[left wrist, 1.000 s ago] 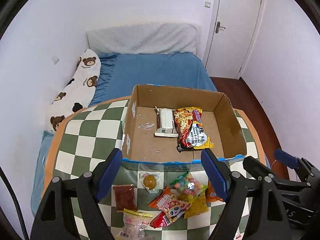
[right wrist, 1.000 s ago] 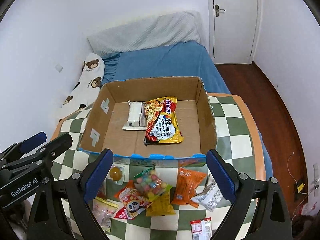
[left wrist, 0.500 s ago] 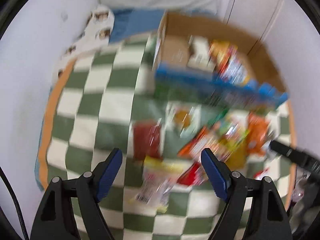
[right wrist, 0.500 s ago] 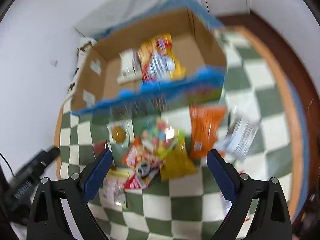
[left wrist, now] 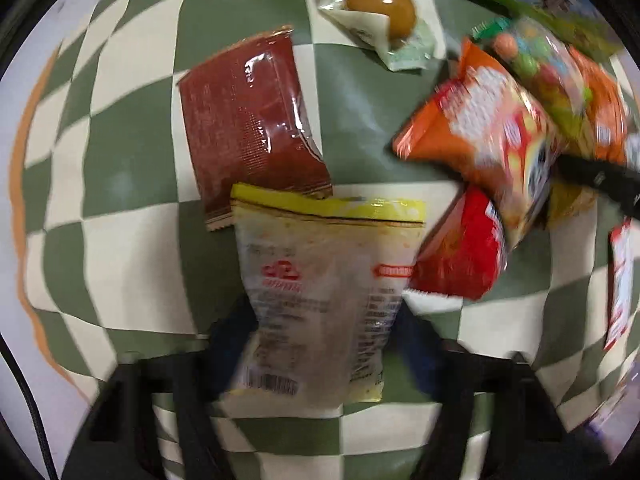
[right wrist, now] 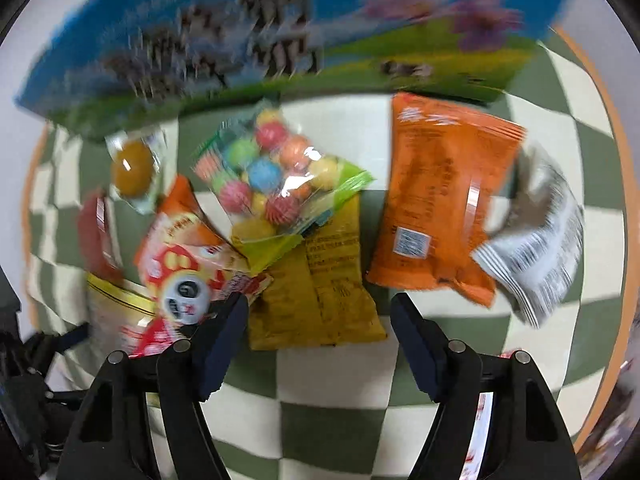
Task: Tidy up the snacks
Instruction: 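Grasp the clear bread bag with the left tool while the right tool grasps the yellow packet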
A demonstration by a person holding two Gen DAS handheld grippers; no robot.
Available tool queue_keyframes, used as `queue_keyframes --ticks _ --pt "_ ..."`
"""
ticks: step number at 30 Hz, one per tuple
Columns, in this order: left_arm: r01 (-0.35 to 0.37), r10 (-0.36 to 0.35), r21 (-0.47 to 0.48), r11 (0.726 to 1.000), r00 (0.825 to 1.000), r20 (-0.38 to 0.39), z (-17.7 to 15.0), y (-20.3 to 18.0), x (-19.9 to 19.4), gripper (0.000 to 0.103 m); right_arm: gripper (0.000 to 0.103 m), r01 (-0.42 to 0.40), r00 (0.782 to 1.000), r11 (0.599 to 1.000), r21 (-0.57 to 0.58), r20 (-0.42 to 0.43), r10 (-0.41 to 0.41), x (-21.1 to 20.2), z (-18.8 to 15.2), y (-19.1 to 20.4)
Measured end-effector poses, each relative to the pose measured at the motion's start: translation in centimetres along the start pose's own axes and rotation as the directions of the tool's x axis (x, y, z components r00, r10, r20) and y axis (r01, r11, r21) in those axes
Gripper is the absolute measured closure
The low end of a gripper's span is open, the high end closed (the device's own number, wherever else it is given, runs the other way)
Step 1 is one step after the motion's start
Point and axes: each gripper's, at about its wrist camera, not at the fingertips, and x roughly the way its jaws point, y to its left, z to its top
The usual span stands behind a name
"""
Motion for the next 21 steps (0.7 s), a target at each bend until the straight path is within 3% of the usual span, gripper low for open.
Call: queue_keyframes --ticks 4,8,18,21 --pt "0.079 -0.078 -0.143 0.986 0.997 0.015 -0.6 1.6 -0.3 0.050 0.037 0.021 1.000 0.999 -0.031 0.002 -0.021 1.5 0.0 0.9" --pt "0.111 -0.114 -0.214 0.970 0.994 0.000 -2.4 2.2 -0.2 0.050 0.044 -0.004 1.000 1.000 -0.012 -0.014 0.004 1.4 -1.5 0.5" --pt "0.140 -0.159 -0.195 0.971 0.983 -0.086 -7.9 -0.1 1.3 0.048 0.045 -0.067 0.978 0.998 0.004 -0.197 0.067 2.3 -11.2 -1.1" --pt "0.137 -0.159 -0.185 0.973 0.981 -0.111 -8.2 -0.6 2.4 0.044 0.042 -0.084 0.976 0.996 0.021 -0.202 0.086 2.5 -12.2 -1.2"
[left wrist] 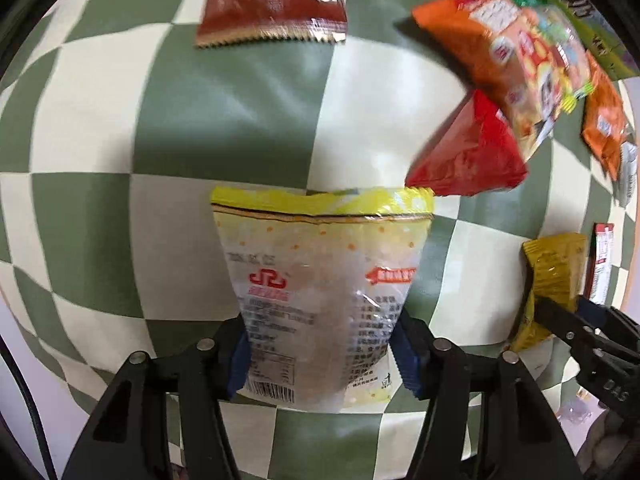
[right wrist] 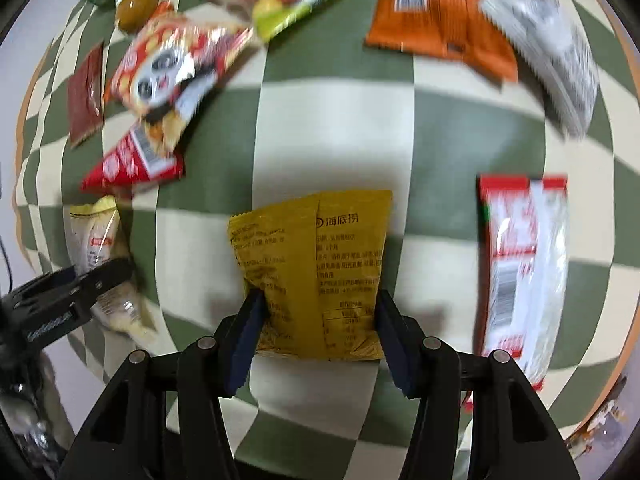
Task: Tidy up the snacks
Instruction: 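Grasp the clear bread bag with the left tool while the right tool grasps the yellow packet, then lift both held packets and carry them over the box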
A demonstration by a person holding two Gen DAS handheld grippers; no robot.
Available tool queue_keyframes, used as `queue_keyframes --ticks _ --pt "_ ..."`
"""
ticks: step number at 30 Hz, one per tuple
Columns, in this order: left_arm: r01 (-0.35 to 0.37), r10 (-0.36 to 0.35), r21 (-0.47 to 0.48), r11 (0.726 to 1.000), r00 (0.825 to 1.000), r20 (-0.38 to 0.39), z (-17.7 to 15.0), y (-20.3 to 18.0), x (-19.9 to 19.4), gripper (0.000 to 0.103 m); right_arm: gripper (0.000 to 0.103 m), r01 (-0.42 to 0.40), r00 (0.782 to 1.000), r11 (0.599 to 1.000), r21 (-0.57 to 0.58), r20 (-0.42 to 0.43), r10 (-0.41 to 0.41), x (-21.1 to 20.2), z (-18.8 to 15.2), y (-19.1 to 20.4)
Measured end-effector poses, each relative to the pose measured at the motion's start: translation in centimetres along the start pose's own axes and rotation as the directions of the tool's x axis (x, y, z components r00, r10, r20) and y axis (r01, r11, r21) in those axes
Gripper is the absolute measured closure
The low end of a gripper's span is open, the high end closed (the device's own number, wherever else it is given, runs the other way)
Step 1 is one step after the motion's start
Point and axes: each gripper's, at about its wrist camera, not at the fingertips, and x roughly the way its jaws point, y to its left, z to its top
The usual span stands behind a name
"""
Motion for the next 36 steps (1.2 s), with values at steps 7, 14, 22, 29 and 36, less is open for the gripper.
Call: queue_keyframes --ticks 7,14,22,29,36 --pt "-0.026 0.026 0.003 1.000 1.000 0.014 -0.4 0.5 0.6 0.044 0.029 0.015 1.000 0.999 0.046 0.011 -0.015 1.0 0.9 -0.2" --pt "-0.052 0.052 0.001 0.999 0.998 0.030 -0.7 -0.3 -0.6 0.054 0.044 0.077 0.995 0.997 -0.005 0.072 -0.076 1.8 1.1 2.7" --pt "-0.011 0.011 -0.006 1.000 0.999 0.044 -1.1 0.5 -3.7 0.056 0.056 -0.004 0.993 1.000 0.015 0.115 0.003 -0.6 -1.2 3.2" --pt "0.063 -0.064 0.005 0.998 0.993 0.100 -1.8 0.6 -8.7 0.056 0.057 -0.094 0.981 0.995 0.031 0.174 0.087 -4.4 -1.8 3.9" --pt "0.179 -0.191 0.073 0.981 0.959 0.211 0.8 -1.3 -18.4 0.056 0.057 -0.211 0.938 0.977 0.031 0.288 0.194 -12.0 0.4 3.1"
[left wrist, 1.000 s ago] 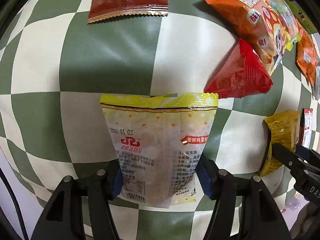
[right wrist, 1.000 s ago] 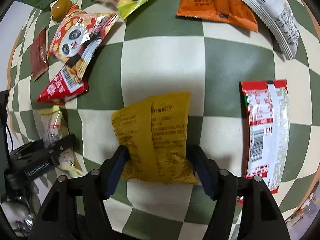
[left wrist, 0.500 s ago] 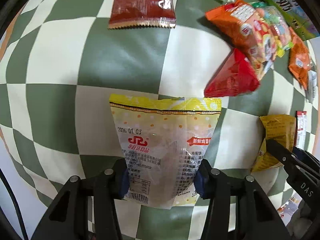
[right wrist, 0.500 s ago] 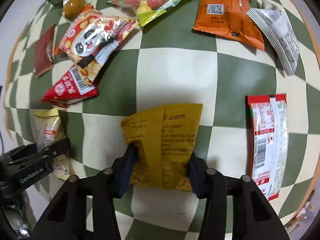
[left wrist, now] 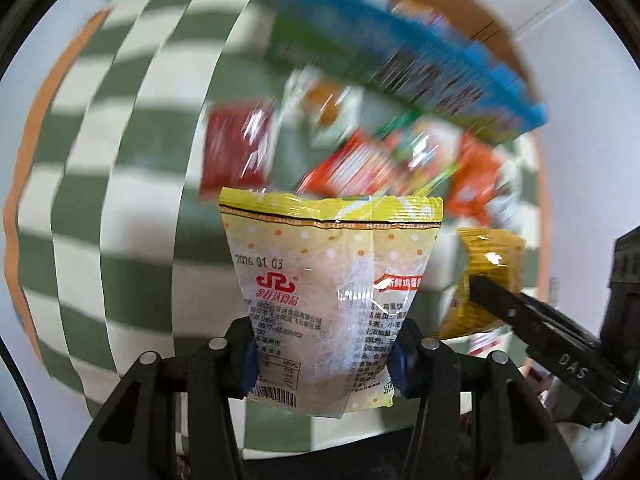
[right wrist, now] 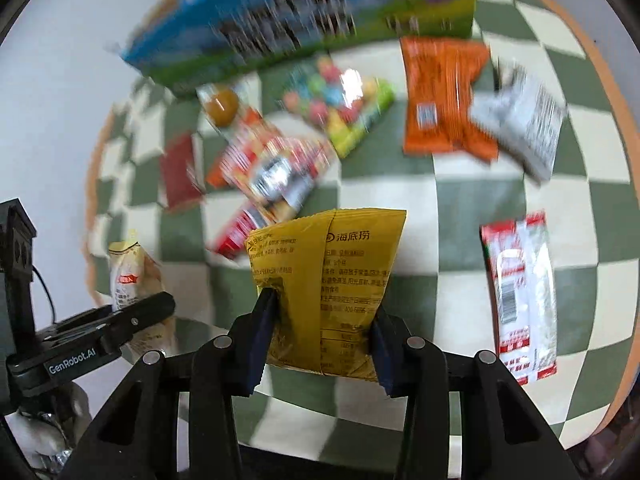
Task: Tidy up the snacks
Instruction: 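Lift both held packets and carry them over the box, then open both tools to release the bread bag and yellow packet into the box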
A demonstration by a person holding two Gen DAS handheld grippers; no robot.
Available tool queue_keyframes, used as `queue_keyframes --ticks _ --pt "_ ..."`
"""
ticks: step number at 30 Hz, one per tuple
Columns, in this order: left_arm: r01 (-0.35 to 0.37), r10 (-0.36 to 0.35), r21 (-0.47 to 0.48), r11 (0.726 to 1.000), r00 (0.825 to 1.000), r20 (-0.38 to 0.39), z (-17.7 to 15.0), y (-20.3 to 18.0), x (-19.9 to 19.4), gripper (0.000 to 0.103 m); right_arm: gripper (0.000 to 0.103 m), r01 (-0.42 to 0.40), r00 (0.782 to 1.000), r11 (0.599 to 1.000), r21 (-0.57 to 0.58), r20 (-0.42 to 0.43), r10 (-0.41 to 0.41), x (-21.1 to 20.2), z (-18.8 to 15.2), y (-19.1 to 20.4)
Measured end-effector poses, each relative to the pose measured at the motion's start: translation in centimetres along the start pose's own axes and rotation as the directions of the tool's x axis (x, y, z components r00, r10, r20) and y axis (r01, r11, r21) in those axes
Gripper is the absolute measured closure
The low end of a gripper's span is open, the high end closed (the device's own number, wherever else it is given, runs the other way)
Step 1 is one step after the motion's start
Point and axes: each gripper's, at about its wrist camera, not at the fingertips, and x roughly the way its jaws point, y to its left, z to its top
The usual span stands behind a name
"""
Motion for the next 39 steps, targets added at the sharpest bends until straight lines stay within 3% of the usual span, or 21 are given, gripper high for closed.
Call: queue_keyframes --ticks 3,6,10,16,22,30,31,33,35,39 --pt "0.037 -0.040 0.043 0.998 0.997 0.067 4.1 -2.4 -3.5 0.056 0.057 -0.045 0.996 0.999 0.000 0.080 0.045 -3.8 3.4 0.6" --pt "0.021 -0.031 0.089 0.996 0.993 0.117 9.0 -4.1 -4.9 0.055 0.057 -0.074 0.984 0.997 -0.018 0.162 0.076 -7.7 7.8 0.8" --pt "-0.029 0.010 0.120 0.992 0.988 0.151 16.3 -6.2 -4.9 0.055 0.057 -0.024 0.966 0.998 -0.060 0.254 0.039 -11.2 14.2 0.7" --pt "-0.107 0.097 0.099 0.989 0.989 0.108 26.6 -7.3 -1.0 0.055 0.057 0.067 0.959 0.996 -0.065 0.280 -0.046 -10.2 24.4 -0.9" --pt "-0.134 0.132 0.078 0.988 0.990 0.040 33.2 -6.7 3.7 0.055 0.057 0.136 0.964 0.989 -0.052 0.236 -0.120 -6.9 31.6 -3.0" --pt "-0.175 0.179 0.087 0.981 0.983 -0.037 37.6 -5.6 8.5 0.053 0.055 0.186 0.967 0.981 -0.053 0.187 -0.173 -2.7 36.8 -4.5" --pt "-0.170 0.173 0.076 0.983 0.984 -0.048 38.0 -5.4 8.9 0.052 0.051 0.194 0.968 0.980 -0.049 0.175 -0.183 -2.1 37.3 -4.6" --pt "-0.152 0.155 0.057 0.987 0.986 -0.056 38.5 -5.0 9.2 0.037 0.014 0.205 0.968 0.978 -0.037 0.157 -0.197 -1.0 38.0 -5.1" --pt "-0.156 0.157 0.052 0.986 0.987 -0.025 38.7 -4.9 9.0 0.021 0.012 0.211 0.966 0.977 -0.023 0.154 -0.206 -0.5 38.3 -5.4" --pt "-0.158 0.159 0.057 0.986 0.987 -0.003 38.3 -5.1 8.7 0.018 0.012 0.217 0.965 0.976 -0.026 0.157 -0.210 -0.1 38.5 -5.3"
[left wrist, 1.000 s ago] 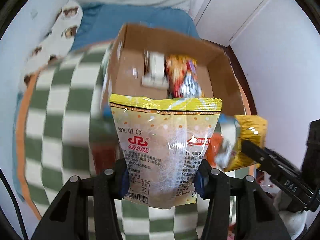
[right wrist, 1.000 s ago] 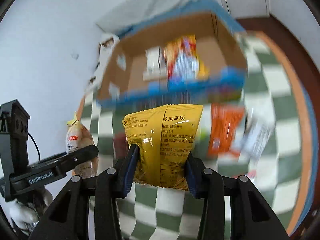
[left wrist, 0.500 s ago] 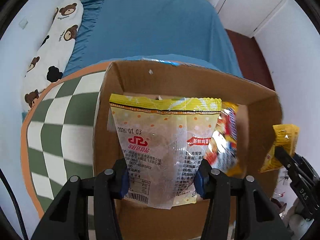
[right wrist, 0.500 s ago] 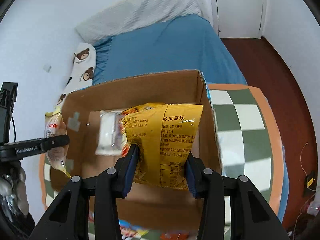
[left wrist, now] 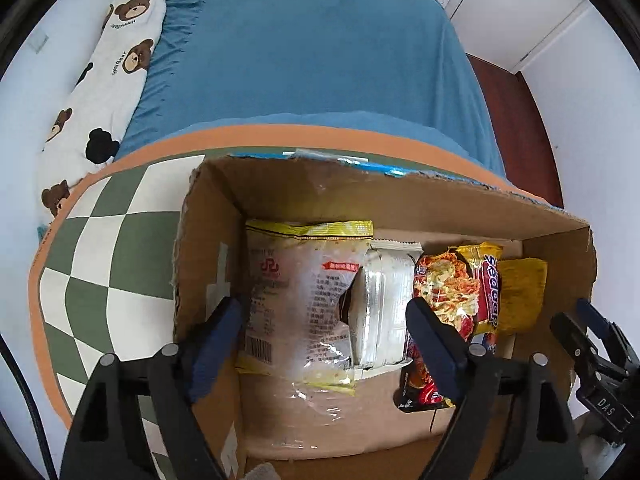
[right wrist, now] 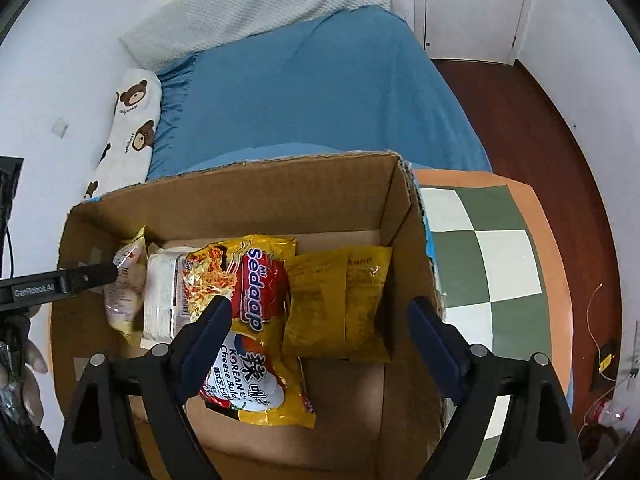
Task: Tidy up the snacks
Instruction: 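Open both tools to release the bread bag and yellow packet into the box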
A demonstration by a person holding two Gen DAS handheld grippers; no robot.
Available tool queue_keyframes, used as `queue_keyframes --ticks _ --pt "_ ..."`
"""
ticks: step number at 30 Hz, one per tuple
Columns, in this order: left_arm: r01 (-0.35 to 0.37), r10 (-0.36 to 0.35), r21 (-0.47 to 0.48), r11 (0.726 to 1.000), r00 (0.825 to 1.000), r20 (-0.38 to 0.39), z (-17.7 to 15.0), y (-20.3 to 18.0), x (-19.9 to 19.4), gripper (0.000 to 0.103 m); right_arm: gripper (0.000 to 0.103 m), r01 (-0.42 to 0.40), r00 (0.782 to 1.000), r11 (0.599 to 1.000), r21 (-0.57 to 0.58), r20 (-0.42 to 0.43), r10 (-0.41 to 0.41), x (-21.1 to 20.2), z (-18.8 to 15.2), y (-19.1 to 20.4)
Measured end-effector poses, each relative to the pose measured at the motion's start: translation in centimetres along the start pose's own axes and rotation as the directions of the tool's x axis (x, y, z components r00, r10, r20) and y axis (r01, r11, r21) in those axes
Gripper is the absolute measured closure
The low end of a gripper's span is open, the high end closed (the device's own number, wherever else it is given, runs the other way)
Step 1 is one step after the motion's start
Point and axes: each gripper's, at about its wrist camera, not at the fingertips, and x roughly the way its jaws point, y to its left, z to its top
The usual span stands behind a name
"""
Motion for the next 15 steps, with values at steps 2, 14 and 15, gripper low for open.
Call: queue_keyframes --ticks 2,14,15 --pt "-0.015 0.014 0.010 1.000 1.000 0.011 -0.5 -0.2 -0.3 0.018 0.012 0.002 1.000 1.000 -0.003 -0.001 -0.002 0.0 -0.1 0.0" --pt "-0.037 0.031 0.032 0.999 0.982 0.185 -8.5 -1.8 -5.0 0.018 0.012 0.033 0.999 0.998 -0.045 0.023 -0.032 -2.9 -5.0 1.6" --pt "-0.035 0.028 0.034 0.999 0.980 0.197 -9.3 -1.9 -5.5 0.018 0.012 0.036 0.999 0.998 -0.050 0.028 -0.035 -3.3 -5.6 1.7"
